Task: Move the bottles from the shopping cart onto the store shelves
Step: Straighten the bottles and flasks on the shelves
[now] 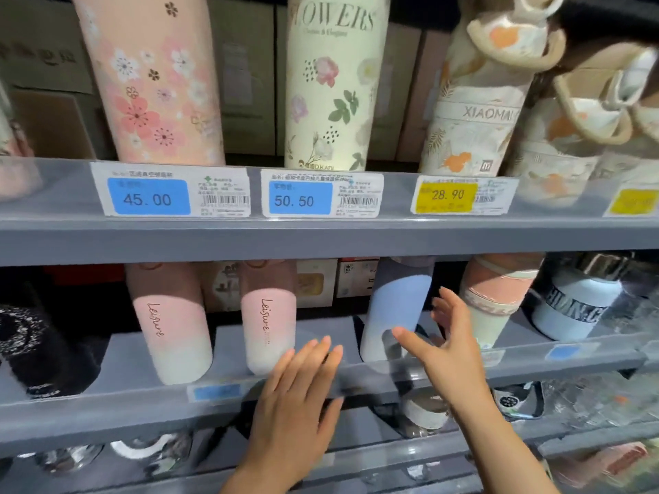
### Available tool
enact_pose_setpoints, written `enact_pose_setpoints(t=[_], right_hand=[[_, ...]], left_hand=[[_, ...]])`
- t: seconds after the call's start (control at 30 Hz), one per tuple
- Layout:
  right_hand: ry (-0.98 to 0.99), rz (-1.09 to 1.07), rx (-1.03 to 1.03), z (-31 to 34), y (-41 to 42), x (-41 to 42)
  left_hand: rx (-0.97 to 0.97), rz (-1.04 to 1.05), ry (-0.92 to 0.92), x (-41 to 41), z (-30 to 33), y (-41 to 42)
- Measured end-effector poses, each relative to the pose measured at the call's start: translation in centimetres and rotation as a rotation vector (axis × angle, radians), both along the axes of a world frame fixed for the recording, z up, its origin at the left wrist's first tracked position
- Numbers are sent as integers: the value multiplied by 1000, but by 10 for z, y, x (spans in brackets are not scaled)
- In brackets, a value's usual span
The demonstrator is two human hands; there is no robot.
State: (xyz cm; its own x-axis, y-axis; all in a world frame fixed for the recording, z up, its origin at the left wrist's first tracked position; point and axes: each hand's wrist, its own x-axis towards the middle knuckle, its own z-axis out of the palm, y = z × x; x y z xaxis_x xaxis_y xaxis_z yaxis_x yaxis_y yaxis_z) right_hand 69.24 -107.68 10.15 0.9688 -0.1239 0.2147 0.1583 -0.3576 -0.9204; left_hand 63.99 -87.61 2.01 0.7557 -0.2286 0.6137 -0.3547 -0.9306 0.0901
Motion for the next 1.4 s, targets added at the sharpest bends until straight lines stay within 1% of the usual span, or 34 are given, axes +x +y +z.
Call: enact_pose_setpoints(t=[0.1, 0.17, 0.23, 0.27, 0.33, 0.43, 0.6, 0.67, 0.8, 0.87, 0.97, 1.03, 1.1, 1.23, 1.27, 1.33, 1.4], right_hand=[[74, 190, -24, -1, -9, 29], [130, 337, 19, -1, -13, 40], [127, 463, 65, -4, -15, 47], [108, 490, 79, -5, -15, 50], [61, 489, 81, -8, -12, 53], [-1, 403, 17, -12, -1, 50], [-103, 275, -113, -15, 13, 45], [-62, 321, -109, -16, 11, 46], [103, 525, 36, -13, -4, 47], [104, 491, 23, -14, -4, 47], [-6, 312, -84, -14, 8, 42], [-49, 256, -157, -15, 13, 39], [-30, 295, -168, -16, 10, 40], [74, 522, 4, -17, -4, 46], [76, 531, 23, -18, -6, 48], [50, 472, 2, -21, -2, 49], [6, 358, -108, -21, 7, 47]], left_hand=[[-14, 166, -5, 8, -12, -17], [-28, 227, -25, 9, -16, -22], [-23, 262, -56, 11, -15, -25], [-23, 279, -68, 11, -15, -26], [-35, 324, -63, 11, -15, -30], [-13, 361, -21, 10, -16, -33], [32, 320, 53, 6, -11, -28], [20, 296, 52, 5, -12, -26], [-32, 253, 22, 5, -14, -27], [-53, 262, 39, 6, -13, -26], [-80, 262, 49, 5, -11, -27], [-91, 249, 42, 5, -10, -27], [-98, 243, 38, 5, -10, -27], [-119, 251, 54, 4, -11, -27], [-115, 258, 53, 4, -11, -28], [-112, 275, 49, 4, -11, -31], [-112, 295, 53, 3, -12, -33]])
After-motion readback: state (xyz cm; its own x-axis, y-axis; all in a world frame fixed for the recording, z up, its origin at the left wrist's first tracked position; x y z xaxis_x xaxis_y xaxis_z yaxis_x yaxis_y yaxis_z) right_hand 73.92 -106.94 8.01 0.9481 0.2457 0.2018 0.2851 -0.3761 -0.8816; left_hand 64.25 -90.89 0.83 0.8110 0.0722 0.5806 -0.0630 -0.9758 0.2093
